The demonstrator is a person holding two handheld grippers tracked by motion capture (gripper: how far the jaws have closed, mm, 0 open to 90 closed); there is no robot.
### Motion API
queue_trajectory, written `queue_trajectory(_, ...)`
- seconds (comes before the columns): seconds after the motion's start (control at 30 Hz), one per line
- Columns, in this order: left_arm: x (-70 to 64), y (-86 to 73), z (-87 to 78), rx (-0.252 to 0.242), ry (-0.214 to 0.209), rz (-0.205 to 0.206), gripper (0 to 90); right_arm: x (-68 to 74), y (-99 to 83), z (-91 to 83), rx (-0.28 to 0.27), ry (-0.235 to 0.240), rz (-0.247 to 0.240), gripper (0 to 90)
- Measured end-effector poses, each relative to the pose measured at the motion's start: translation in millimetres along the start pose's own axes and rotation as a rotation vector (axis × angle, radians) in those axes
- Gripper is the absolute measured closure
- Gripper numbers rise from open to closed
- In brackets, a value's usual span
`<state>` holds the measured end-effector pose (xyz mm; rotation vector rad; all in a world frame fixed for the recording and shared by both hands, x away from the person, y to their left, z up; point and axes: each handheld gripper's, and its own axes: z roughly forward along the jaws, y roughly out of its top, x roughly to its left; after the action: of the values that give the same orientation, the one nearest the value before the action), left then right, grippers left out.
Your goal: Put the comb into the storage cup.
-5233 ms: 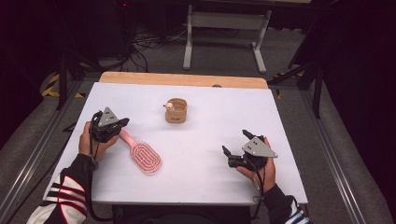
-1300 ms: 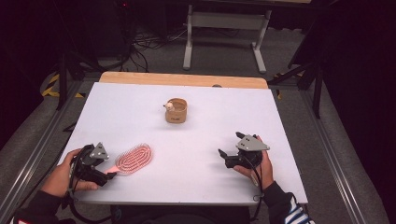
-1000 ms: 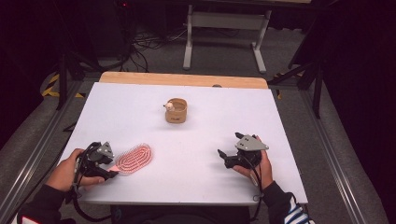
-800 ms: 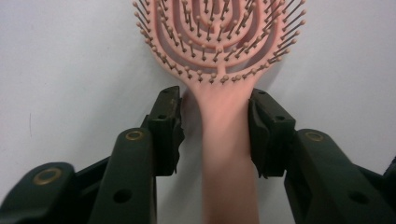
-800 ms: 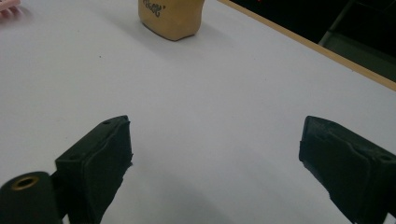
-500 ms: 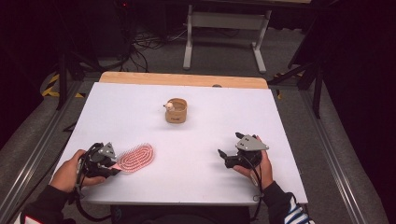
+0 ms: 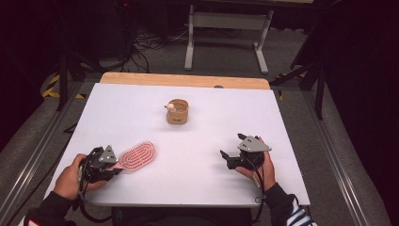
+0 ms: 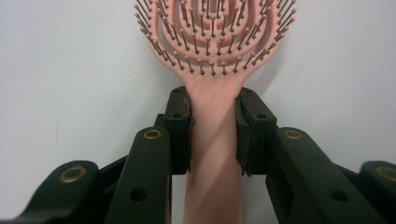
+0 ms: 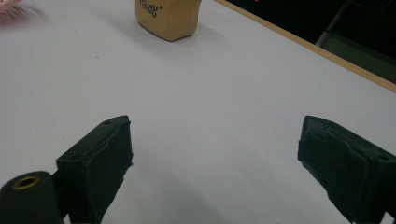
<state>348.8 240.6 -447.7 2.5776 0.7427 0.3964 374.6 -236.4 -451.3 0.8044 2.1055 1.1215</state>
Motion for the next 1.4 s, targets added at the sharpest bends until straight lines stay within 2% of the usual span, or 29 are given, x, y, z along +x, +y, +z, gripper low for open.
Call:
queue_trajectory(0.07,-0.3,0.4,-0.7,-0.011,0.017,0.001,69.9,-0.2,-0.1,-0.2,0.0,-0.001,0.001,10.7)
queue_trajectory(0.13,-1.0,0.5,-3.8,-0.048,0.055,-0.006,69.9,-0.2,-0.1,-0.2,0.0,-0.001,0.0,10.7)
queue_trajectory(0.17,-1.0,0.5,-3.8,-0.048,0.055,-0.006,69.9,-0.2,-0.1,-0.2,0.0,-0.001,0.0,10.7)
queue_trajectory(0.23,-1.4,0.4,-7.3,-0.092,0.096,-0.02,70.0,-0.1,0.0,-0.2,-0.001,-0.002,0.0,10.7)
queue_trajectory(0.37,0.6,-0.2,-15.1,-0.172,0.147,-0.045,70.0,-0.1,-0.2,0.3,-0.001,-0.002,0.003,10.7)
queue_trajectory(0.43,1.0,-0.5,-15.8,-0.189,0.157,-0.054,70.0,-0.1,-0.2,0.0,-0.001,-0.001,0.003,10.7)
queue_trajectory(0.47,0.6,-0.2,-16.9,-0.209,0.185,-0.058,70.0,-0.2,-0.1,-0.2,-0.003,-0.003,0.002,10.7)
queue_trajectory(0.5,0.6,-0.2,-16.9,-0.209,0.185,-0.058,70.0,-0.2,-0.1,-0.2,-0.003,-0.003,0.002,10.7)
queue_trajectory(0.53,0.2,-0.2,-18.5,-0.242,0.213,-0.069,70.0,-0.3,-0.1,-0.4,-0.006,-0.004,0.003,10.7)
queue_trajectory(0.57,0.2,-0.2,-18.5,-0.242,0.213,-0.069,70.0,-0.3,-0.1,-0.4,-0.006,-0.004,0.003,10.7)
queue_trajectory(0.6,-0.7,0.1,-19.7,-0.281,0.246,-0.085,70.0,-0.4,-0.1,-0.5,-0.008,-0.004,0.004,10.7)
queue_trajectory(0.63,-0.4,0.6,-20.7,-0.294,0.256,-0.088,70.0,-0.4,-0.1,-0.5,-0.009,-0.004,0.005,10.7)
queue_trajectory(0.67,-0.4,0.6,-20.7,-0.294,0.256,-0.088,70.0,-0.6,0.0,-0.4,-0.012,-0.006,0.003,10.7)
queue_trajectory(0.8,-1.1,1.9,-22.5,-0.354,0.289,-0.103,70.0,-0.5,0.0,-0.9,-0.016,-0.009,0.008,10.7)
queue_trajectory(0.9,-0.3,2.5,-22.2,-0.35,0.275,-0.101,70.0,-0.4,0.2,-1.1,-0.022,-0.012,0.007,10.7)
queue_trajectory(0.93,-0.9,2.8,-21.4,-0.357,0.289,-0.104,70.0,-0.3,0.3,-1.3,-0.025,-0.013,0.009,10.7)
queue_trajectory(1.0,-0.2,3.6,-21.2,-0.355,0.278,-0.101,70.0,-0.4,0.6,-1.7,-0.033,-0.015,0.01,10.7)
queue_trajectory(1.03,-0.9,4.3,-21.4,-0.369,0.291,-0.1,70.0,-0.4,0.6,-1.9,-0.035,-0.016,0.01,10.7)
queue_trajectory(1.2,-1.2,6.4,-23.1,-0.393,0.298,-0.098,70.0,-0.9,1.3,-4.5,-0.064,-0.028,0.015,10.8)
queue_trajectory(1.3,-2.4,9.8,-22.9,-0.412,0.323,-0.1,70.0,-1.0,2.3,-6.8,-0.088,-0.04,0.013,10.9)
queue_trajectory(1.4,-2.9,11.6,-22.7,-0.424,0.322,-0.099,70.0,-0.5,3.0,-7.4,-0.099,-0.042,0.013,11.0)
